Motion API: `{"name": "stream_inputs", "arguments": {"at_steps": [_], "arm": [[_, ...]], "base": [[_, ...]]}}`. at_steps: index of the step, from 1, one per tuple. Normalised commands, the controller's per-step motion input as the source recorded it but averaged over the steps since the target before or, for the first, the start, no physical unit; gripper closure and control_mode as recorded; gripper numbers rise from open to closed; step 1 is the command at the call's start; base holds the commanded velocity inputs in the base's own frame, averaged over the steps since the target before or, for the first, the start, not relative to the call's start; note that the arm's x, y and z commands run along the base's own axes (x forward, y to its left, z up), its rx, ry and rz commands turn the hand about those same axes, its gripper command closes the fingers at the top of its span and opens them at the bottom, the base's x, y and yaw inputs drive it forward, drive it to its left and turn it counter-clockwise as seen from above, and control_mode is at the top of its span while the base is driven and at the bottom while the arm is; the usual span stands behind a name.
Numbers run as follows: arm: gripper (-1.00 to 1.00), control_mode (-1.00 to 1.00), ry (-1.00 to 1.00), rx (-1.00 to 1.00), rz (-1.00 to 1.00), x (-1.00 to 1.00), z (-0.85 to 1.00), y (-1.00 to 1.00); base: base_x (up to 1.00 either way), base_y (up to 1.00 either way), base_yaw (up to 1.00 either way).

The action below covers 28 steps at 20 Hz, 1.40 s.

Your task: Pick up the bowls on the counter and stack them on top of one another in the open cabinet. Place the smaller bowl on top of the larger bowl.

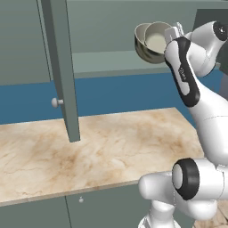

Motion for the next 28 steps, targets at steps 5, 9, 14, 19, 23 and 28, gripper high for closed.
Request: {"name": "stream_inputs", "arguments": {"at_steps": [5, 9, 14, 19, 23, 28], "arm": [[1.00, -1.00, 0.06, 0.00, -0.02, 0.42, 0.00, 0.09], [1.00, -1.00, 0.05, 0.00, -0.02, 0.39, -0.02, 0.08], [1.00, -1.00, 0.04, 0.00, -0.01, 0.34, -0.09, 0.07], [1.00, -1.00, 0.00, 0.00, -0.05, 0.46, 0.00, 0.11], [1.00, -1.00, 0.00, -0.01, -0.04, 0.37, 0.00, 0.06], [-1.00, -1.00, 0.00, 0.00, 0.00, 0.03, 0.00, 0.00]], "base": [[0.00, 0.00, 0.00], [0.00, 0.00, 0.00], [0.00, 0.00, 0.00], [0.00, 0.00, 0.00], [0.00, 0.00, 0.00], [0.00, 0.00, 0.00]]}}
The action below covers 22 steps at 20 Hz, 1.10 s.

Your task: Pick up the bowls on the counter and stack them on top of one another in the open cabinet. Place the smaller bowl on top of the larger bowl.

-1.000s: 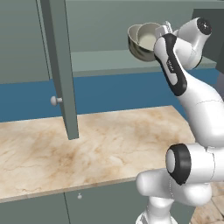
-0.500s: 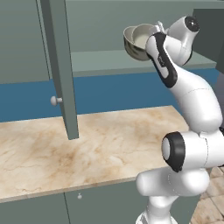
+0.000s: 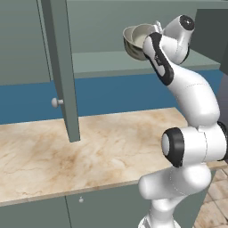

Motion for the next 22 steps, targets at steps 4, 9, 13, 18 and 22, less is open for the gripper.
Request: {"name": "stream_inputs", "arguments": {"at_steps": [4, 9, 13, 18, 22], "arm": [[-1.00, -1.00, 0.00, 0.00, 0.00, 0.04, 0.05, 0.00], [-1.00, -1.00, 0.00, 0.00, -0.01, 0.02, 0.46, 0.00], [-1.00, -1.00, 0.00, 0.00, 0.00, -0.18, 0.84, 0.00], [-1.00, -1.00, 0.00, -0.01, 0.01, -0.83, 0.48, -0.10], [-1.00, -1.00, 0.00, -0.02, 0.06, -1.00, 0.00, -0.11]], "base": [[0.00, 0.00, 0.00], [0.00, 0.00, 0.00], [0.00, 0.00, 0.00], [0.00, 0.00, 0.00], [0.00, 0.00, 0.00]]}}
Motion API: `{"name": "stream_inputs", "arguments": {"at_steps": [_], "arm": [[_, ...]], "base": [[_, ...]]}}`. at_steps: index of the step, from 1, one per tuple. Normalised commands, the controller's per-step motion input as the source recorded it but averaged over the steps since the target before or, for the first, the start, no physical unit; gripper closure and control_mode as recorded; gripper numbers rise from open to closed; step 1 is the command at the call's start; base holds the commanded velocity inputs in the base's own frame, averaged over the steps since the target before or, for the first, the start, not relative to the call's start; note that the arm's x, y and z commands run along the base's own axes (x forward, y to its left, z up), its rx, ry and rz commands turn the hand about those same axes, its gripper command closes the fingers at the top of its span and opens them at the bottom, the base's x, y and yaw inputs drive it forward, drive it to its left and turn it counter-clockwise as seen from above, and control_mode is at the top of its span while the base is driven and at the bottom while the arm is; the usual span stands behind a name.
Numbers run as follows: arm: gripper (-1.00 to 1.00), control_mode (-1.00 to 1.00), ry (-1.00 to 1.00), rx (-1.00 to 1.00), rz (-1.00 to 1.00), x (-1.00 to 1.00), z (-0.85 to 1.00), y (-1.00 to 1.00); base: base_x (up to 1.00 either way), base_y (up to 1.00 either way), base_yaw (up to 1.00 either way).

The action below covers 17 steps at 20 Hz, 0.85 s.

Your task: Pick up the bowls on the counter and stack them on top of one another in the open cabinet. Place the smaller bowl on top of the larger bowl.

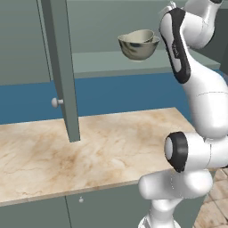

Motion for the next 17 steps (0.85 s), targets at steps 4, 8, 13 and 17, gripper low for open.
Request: {"name": "stream_inputs", "arguments": {"at_steps": [4, 8, 13, 17], "arm": [[-1.00, -1.00, -0.04, -0.02, 0.06, -1.00, -0.01, -0.13], [-1.00, -1.00, -0.20, -0.07, 0.06, -1.00, 0.00, -0.18], [-1.00, -1.00, -0.31, -0.07, 0.01, -0.99, 0.00, -0.11], [-1.00, -1.00, -0.31, 0.01, 0.00, -0.97, 0.00, -0.02]], "base": [[0.00, 0.00, 0.00], [0.00, 0.00, 0.00], [0.00, 0.00, 0.00], [0.00, 0.00, 0.00]]}}
